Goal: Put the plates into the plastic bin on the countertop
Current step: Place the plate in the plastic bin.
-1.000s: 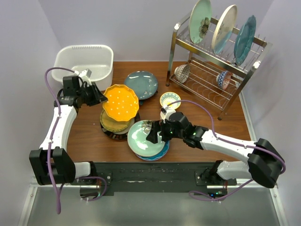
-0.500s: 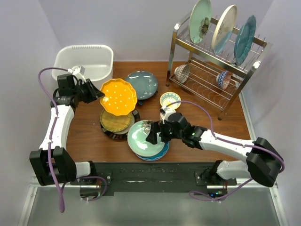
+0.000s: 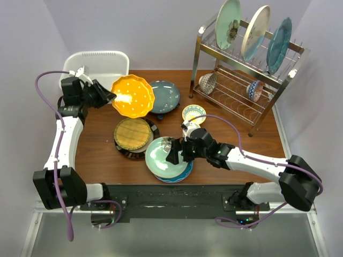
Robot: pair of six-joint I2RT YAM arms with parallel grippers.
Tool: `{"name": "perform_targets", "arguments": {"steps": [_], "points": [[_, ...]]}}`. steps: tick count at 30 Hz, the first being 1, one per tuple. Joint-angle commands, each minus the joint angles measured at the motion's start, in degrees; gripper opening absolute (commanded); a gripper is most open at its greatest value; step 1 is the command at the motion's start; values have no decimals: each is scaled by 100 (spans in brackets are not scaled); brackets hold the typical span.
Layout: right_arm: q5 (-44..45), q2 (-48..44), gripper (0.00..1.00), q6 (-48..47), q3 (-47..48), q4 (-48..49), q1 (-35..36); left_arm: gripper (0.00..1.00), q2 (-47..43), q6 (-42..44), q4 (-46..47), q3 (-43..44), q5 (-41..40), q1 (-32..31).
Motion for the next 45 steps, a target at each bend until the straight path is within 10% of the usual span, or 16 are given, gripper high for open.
{"name": "perform_targets", "arguments": {"steps": [1,45], "points": [[-42,2,99,-103,212,67,40,0,49,-609,933,589,22,69],[37,81,99,-314,248,-126,48,0,1270,-3017,2225,1336,-2667,368]]}}
